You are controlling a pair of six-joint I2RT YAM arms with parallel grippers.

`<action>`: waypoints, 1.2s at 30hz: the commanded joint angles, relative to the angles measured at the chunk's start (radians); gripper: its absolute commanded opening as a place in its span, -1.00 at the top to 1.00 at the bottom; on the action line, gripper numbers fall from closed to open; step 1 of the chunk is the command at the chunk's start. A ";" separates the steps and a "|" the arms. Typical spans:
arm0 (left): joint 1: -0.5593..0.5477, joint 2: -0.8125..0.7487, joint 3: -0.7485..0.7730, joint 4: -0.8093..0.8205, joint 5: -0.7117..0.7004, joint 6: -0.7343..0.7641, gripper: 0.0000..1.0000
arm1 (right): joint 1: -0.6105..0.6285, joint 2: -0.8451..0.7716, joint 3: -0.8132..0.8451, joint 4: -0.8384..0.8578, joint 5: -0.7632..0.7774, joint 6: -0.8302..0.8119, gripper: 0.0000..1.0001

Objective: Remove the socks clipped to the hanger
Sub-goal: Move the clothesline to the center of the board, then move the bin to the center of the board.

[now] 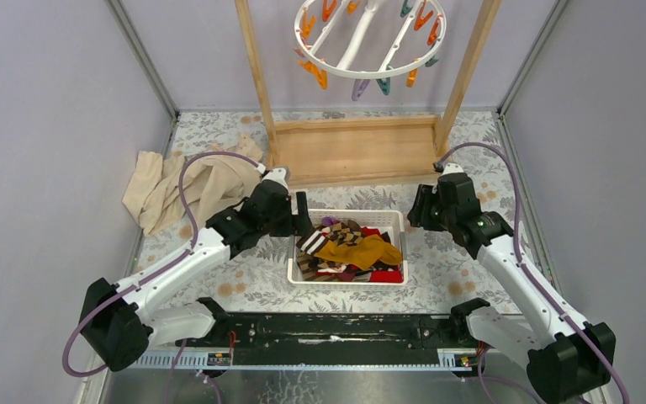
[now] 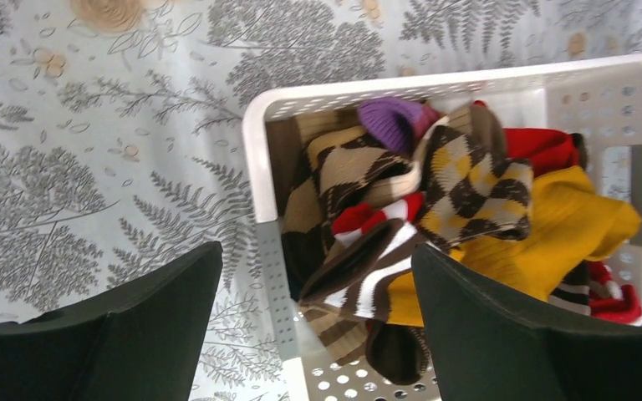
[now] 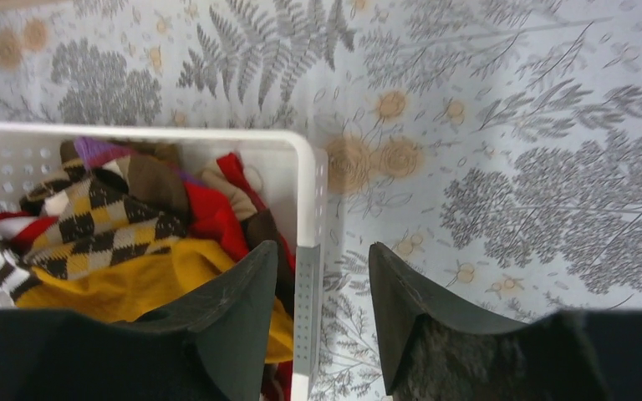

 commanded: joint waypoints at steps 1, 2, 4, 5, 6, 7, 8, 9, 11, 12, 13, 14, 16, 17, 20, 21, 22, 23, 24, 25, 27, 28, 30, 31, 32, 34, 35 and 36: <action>-0.028 -0.031 -0.034 -0.019 -0.104 -0.055 -0.80 | 0.041 -0.007 -0.040 0.004 -0.020 0.036 -0.03; -0.033 -0.029 -0.038 -0.019 -0.117 -0.055 -0.80 | 0.050 -0.001 -0.051 0.014 -0.020 0.042 -0.03; -0.036 -0.017 -0.046 -0.018 -0.142 -0.059 -0.80 | 0.068 0.011 -0.068 0.037 -0.020 0.053 -0.02; -0.037 -0.008 -0.047 -0.016 -0.150 -0.057 -0.80 | 0.078 0.020 -0.075 0.048 -0.020 0.057 -0.03; -0.038 0.000 -0.052 -0.013 -0.159 -0.056 -0.80 | 0.083 0.031 -0.079 0.054 -0.020 0.060 -0.03; -0.038 0.008 -0.058 -0.006 -0.168 -0.056 -0.80 | 0.089 0.041 -0.083 0.061 -0.018 0.061 -0.02; -0.038 0.017 -0.062 -0.001 -0.176 -0.056 -0.79 | 0.093 0.050 -0.089 0.073 -0.013 0.060 -0.02; -0.038 0.023 -0.064 0.006 -0.182 -0.054 -0.76 | 0.095 0.058 -0.091 0.082 -0.009 0.061 -0.02; -0.038 0.040 -0.076 0.029 -0.198 -0.053 -0.72 | 0.098 0.075 -0.093 0.098 -0.003 0.060 -0.01; -0.038 0.054 -0.077 0.034 -0.205 -0.051 -0.69 | 0.101 0.084 -0.091 0.104 -0.004 0.057 0.00; -0.038 0.070 -0.077 0.040 -0.209 -0.050 -0.68 | 0.105 0.095 -0.088 0.106 -0.002 0.057 0.01; -0.039 0.088 -0.078 0.045 -0.209 -0.048 -0.67 | 0.108 0.103 -0.087 0.114 0.003 0.056 0.01; -0.039 0.115 -0.077 0.057 -0.208 -0.048 -0.65 | 0.112 0.122 -0.087 0.129 0.008 0.052 0.02; -0.038 0.125 -0.077 0.063 -0.207 -0.048 -0.65 | 0.114 0.132 -0.088 0.135 0.011 0.050 0.02; -0.038 0.135 -0.062 0.067 -0.215 -0.046 -0.64 | 0.117 0.160 -0.087 0.157 0.023 0.046 0.13; -0.038 0.137 -0.058 0.069 -0.218 -0.043 -0.64 | 0.117 0.167 -0.085 0.166 0.029 0.045 0.15; -0.038 0.142 -0.052 0.074 -0.222 -0.037 -0.64 | 0.116 0.179 -0.081 0.168 0.036 0.042 0.18; -0.038 0.150 -0.045 0.077 -0.224 -0.033 -0.64 | 0.116 0.192 -0.074 0.171 0.045 0.037 0.21; -0.039 0.165 -0.035 0.078 -0.225 -0.027 -0.64 | 0.116 0.208 -0.067 0.177 0.053 0.033 0.24; -0.038 0.180 -0.028 0.082 -0.230 -0.022 -0.64 | 0.115 0.221 -0.061 0.180 0.060 0.029 0.26; -0.038 0.213 -0.015 0.091 -0.241 -0.008 -0.64 | 0.115 0.247 -0.050 0.192 0.073 0.026 0.30; -0.038 0.225 -0.009 0.095 -0.251 -0.003 -0.64 | 0.116 0.257 -0.047 0.197 0.078 0.022 0.31; -0.038 0.242 0.003 0.106 -0.274 0.010 -0.64 | 0.116 0.273 -0.039 0.204 0.085 0.017 0.32; -0.039 0.247 0.011 0.107 -0.286 0.015 -0.64 | 0.116 0.280 -0.033 0.208 0.088 0.013 0.32; -0.039 0.252 0.017 0.109 -0.297 0.020 -0.64 | 0.116 0.287 -0.029 0.212 0.089 0.013 0.32; -0.037 0.258 0.028 0.116 -0.308 0.028 -0.64 | 0.116 0.302 -0.015 0.214 0.095 0.007 0.32; -0.036 0.264 0.033 0.122 -0.311 0.032 -0.64 | 0.116 0.312 -0.006 0.215 0.100 0.004 0.32; -0.036 0.272 0.037 0.127 -0.313 0.036 -0.64 | 0.115 0.320 0.005 0.217 0.101 0.000 0.32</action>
